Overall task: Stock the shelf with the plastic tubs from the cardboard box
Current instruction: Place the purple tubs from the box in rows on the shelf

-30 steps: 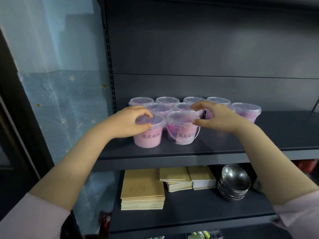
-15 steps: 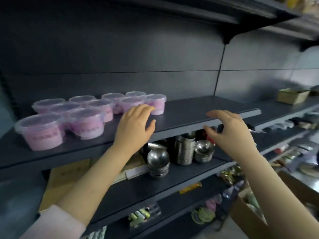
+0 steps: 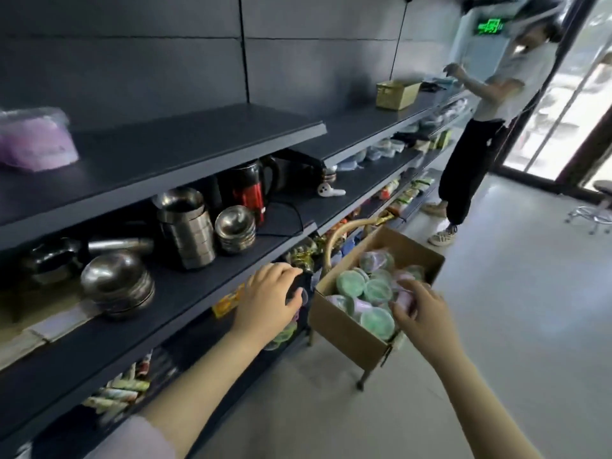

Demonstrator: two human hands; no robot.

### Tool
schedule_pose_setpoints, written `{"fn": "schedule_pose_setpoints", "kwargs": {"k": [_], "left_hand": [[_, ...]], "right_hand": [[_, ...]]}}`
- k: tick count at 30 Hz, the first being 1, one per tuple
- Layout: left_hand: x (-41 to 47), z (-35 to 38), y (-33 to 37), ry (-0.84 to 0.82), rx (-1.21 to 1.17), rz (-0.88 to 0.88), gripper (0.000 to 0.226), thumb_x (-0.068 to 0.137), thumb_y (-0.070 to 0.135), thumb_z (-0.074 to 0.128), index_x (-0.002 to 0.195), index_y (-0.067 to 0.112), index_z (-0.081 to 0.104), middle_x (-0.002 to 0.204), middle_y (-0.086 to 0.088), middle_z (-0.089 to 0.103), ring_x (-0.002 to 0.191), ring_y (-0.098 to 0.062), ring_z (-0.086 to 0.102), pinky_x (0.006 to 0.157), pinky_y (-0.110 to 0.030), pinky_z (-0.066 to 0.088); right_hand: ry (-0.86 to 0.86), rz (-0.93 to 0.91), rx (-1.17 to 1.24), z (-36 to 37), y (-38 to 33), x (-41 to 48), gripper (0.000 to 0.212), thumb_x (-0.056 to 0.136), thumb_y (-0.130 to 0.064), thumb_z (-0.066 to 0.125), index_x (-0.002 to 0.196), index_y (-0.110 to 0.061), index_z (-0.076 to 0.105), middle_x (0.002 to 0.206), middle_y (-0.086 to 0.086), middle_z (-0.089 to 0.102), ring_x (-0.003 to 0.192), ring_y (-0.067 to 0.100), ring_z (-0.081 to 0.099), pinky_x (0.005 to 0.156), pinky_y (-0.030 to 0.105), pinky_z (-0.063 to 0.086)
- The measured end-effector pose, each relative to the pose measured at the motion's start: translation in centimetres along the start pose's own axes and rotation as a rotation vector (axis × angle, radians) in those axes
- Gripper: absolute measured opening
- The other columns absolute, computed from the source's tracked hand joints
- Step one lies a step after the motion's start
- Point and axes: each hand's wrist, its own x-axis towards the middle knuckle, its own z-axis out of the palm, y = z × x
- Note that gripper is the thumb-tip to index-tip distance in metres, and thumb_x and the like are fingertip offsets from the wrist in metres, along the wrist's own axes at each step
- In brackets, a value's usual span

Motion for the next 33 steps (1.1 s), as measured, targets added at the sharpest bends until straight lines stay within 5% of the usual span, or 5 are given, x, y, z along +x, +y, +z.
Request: {"fn": "schedule_pose_setpoints", "kwargs": {"k": [11, 21, 33], "left_hand": [[8.2, 17.1, 2.6, -0.265, -0.238, -0.029, 0.036, 0.087, 0.034, 0.058, 0.121, 0.021, 0.06, 0.119, 0.007, 0.06, 0.114, -0.015, 0.052, 0.093, -0.032, 0.042], [15.5, 26.1, 3.4, -0.432, -0.422, -0.11, 0.035, 0.085, 0.03, 0.062, 0.118, 0.018, 0.062, 0.115, 0.005, 0.061, 0.109, -0.018, 0.055, 0.09, -0.039, 0.048], [23.8, 37.6, 5.2, -0.467, -0.287, -0.416, 0.034, 0.083, 0.026, 0.068, 0.115, 0.014, 0.063, 0.112, 0.0, 0.063, 0.105, -0.022, 0.058, 0.088, -0.04, 0.049]], "right_hand": [[0.034, 0.355, 0.17, 4.7, 13.9, 6.0, 0.049, 0.084, -0.02, 0.07, 0.13, -0.02, 0.052, 0.123, 0.0, 0.057, 0.118, 0.02, 0.052, 0.094, 0.032, 0.042], [0.031, 0.518, 0.145, 6.8, 21.8, 14.0, 0.052, 0.088, -0.024, 0.066, 0.136, -0.025, 0.046, 0.132, 0.001, 0.055, 0.123, 0.022, 0.049, 0.098, 0.044, 0.045], [-0.353, 0.419, 0.204, 12.7, 36.5, 32.6, 0.057, 0.084, -0.016, 0.071, 0.137, -0.012, 0.048, 0.134, 0.009, 0.055, 0.123, 0.027, 0.051, 0.102, 0.044, 0.043]]}}
